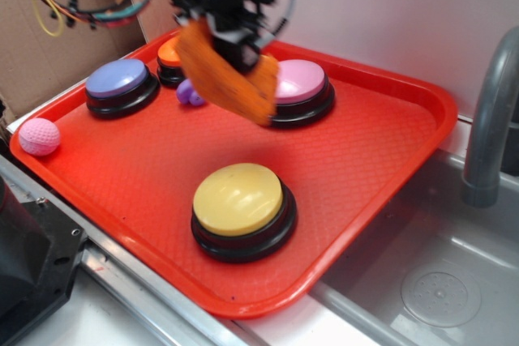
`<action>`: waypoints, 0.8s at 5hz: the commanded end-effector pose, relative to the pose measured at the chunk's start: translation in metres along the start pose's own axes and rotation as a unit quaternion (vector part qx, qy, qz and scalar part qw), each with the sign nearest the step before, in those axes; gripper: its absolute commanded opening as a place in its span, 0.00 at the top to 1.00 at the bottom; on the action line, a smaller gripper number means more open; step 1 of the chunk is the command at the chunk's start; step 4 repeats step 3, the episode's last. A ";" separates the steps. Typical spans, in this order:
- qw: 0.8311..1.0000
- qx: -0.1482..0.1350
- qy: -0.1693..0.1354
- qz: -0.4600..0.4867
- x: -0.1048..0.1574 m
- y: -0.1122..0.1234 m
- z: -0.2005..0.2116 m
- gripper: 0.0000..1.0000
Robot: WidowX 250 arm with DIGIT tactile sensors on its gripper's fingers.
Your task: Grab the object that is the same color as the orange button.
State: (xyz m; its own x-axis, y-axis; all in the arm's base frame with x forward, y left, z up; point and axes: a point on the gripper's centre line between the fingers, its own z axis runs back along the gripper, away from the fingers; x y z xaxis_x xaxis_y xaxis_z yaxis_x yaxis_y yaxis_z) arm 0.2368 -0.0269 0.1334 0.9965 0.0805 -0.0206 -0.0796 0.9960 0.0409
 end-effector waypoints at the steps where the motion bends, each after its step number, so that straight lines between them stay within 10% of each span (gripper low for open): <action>1: 0.998 -0.018 -0.060 0.023 -0.019 0.061 0.065 1.00; 4: 0.995 -0.010 -0.074 0.064 -0.034 0.078 0.072 1.00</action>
